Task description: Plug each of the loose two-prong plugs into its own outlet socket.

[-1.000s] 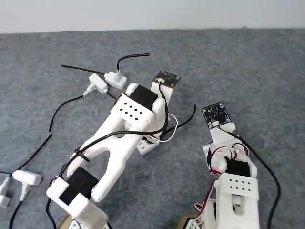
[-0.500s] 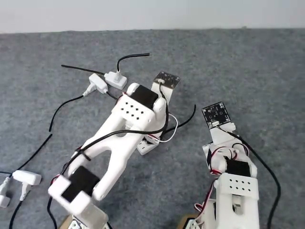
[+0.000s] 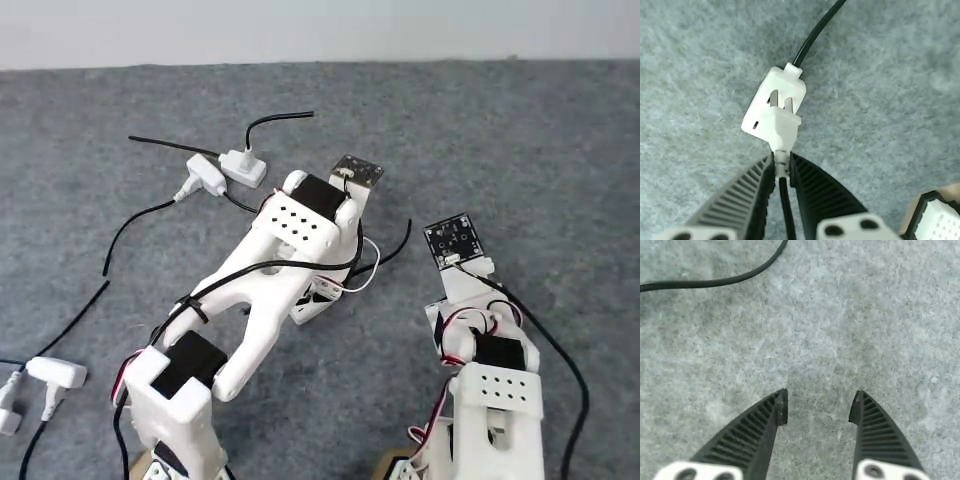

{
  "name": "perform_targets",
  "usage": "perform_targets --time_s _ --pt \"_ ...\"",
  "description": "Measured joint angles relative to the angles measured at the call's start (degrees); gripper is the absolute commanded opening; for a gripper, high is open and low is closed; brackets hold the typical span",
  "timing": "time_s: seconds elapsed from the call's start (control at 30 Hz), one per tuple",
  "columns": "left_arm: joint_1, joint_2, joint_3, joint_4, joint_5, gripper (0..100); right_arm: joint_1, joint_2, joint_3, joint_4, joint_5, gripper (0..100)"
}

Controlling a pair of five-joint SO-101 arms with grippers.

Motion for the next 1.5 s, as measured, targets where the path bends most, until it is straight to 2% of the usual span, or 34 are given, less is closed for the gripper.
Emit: perform_targets --time_s 0.53,0.77,0.97,1.13,1.33,1.5 --pt "0.4 -0.5 0.0 0.0 0.0 1 0.0 0.0 0.0 0.0 0.1 21.2" --pt "6.0 -12.0 1.3 0.0 -0.1 1 0.0 0.0 0.0 0.0 0.1 21.2" --pt "6.7 -22.7 3.8 0.0 -2.0 1 1.8 0.0 -4.0 0.4 -1.8 21.2" --pt "6.7 -29.7 10.4 0.0 -4.5 1 -2.7 0.0 -12.3 9.1 -1.9 21.2" --pt "6.7 -39.5 18.0 0.0 -7.3 1 -9.7 0.0 -28.8 24.4 -1.9 21.2" --pt "6.7 -47.3 19.3 0.0 -8.9 1 -17.8 0.0 -44.0 38.9 -0.2 21.2"
